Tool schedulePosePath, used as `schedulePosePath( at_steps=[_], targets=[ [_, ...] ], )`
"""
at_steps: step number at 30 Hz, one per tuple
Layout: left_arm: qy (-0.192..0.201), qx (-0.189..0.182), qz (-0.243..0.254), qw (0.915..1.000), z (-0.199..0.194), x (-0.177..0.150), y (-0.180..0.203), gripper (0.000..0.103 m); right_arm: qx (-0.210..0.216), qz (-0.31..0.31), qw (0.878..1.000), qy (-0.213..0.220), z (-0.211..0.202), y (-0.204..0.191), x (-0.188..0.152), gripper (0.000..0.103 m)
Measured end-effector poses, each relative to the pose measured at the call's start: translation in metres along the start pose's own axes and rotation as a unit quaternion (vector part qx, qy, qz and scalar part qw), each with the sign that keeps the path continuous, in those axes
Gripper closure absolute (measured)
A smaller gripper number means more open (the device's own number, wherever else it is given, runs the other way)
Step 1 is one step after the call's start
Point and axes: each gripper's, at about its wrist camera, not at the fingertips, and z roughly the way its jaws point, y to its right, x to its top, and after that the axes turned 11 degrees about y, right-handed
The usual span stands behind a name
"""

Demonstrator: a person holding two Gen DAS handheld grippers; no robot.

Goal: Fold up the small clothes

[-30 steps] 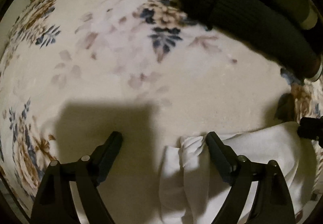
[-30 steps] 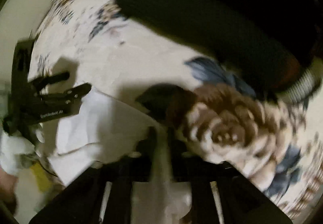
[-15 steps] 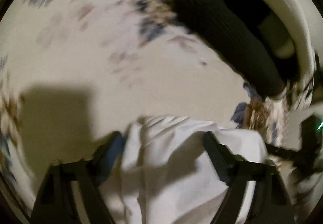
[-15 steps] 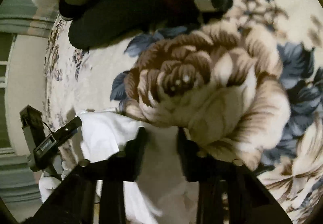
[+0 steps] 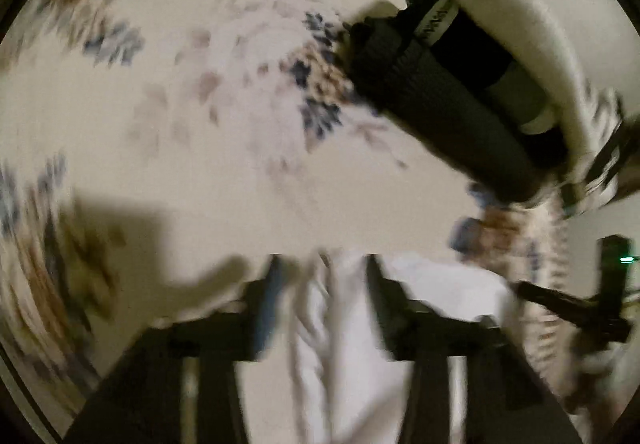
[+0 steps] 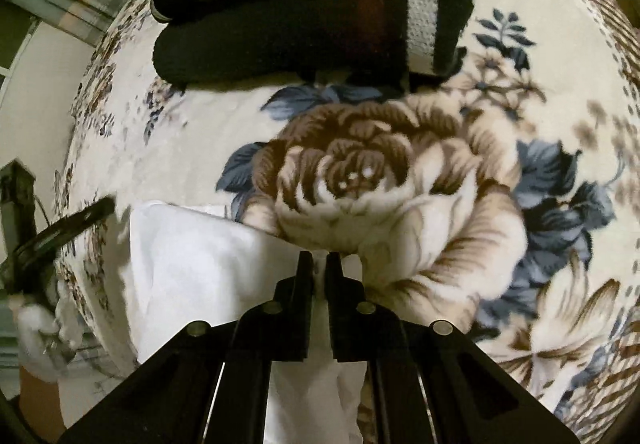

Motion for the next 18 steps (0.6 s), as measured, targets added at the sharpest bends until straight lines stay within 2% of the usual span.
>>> schedulePosePath(
  at_steps=[2, 3, 5, 7, 8, 9, 11, 13, 16, 18],
  targets=[
    [-0.029, -0.04, -0.066, 0.9966, -0.001, -0.025, -0.009, 0.046, 0.003, 0.005, 1.0, -0.003, -0.001, 0.0, -0.002, 0.094],
    [-0.041, -0.046, -0.08, 0.9948, 0.006, -0.028, -0.005, 0.046, 0.003, 0.011, 1.0, -0.005, -0.001, 0.001, -0.003, 0.092],
    [-0.058, -0.042, -0.091, 0.9933, 0.018, -0.049, -0.004, 0.046, 0.002, 0.018, 1.0, -0.008, -0.001, 0.004, -0.006, 0.092],
    [-0.056, -0.033, -0.083, 0.9945, 0.026, -0.065, -0.002, 0.049, -0.001, 0.024, 1.0, -0.011, 0.0, 0.007, -0.008, 0.09],
    [-0.04, -0.018, -0.063, 0.9971, 0.029, -0.068, 0.003, 0.061, 0.0, 0.027, 1.0, -0.012, 0.0, 0.007, -0.009, 0.09],
    [-0.035, -0.015, -0.05, 0.998, 0.024, -0.071, 0.007, 0.083, -0.001, 0.029, 1.0, -0.012, 0.001, 0.008, -0.01, 0.089],
    [-0.013, -0.001, -0.018, 0.9998, 0.017, -0.068, 0.018, 0.097, -0.001, 0.027, 1.0, -0.01, 0.0, 0.007, -0.01, 0.089],
    [0.009, -0.002, 0.0, 1.0, 0.007, -0.062, 0.023, 0.099, -0.003, 0.025, 1.0, -0.007, 0.0, 0.007, -0.012, 0.089],
    [0.014, 0.013, 0.014, 0.9997, 0.004, -0.054, 0.02, 0.099, -0.002, 0.033, 0.999, -0.007, 0.0, 0.009, -0.015, 0.089],
    [-0.001, 0.0, -0.016, 0.9999, 0.007, -0.05, 0.007, 0.098, -0.001, 0.041, 0.999, -0.009, 0.0, 0.011, -0.016, 0.083]
  ],
)
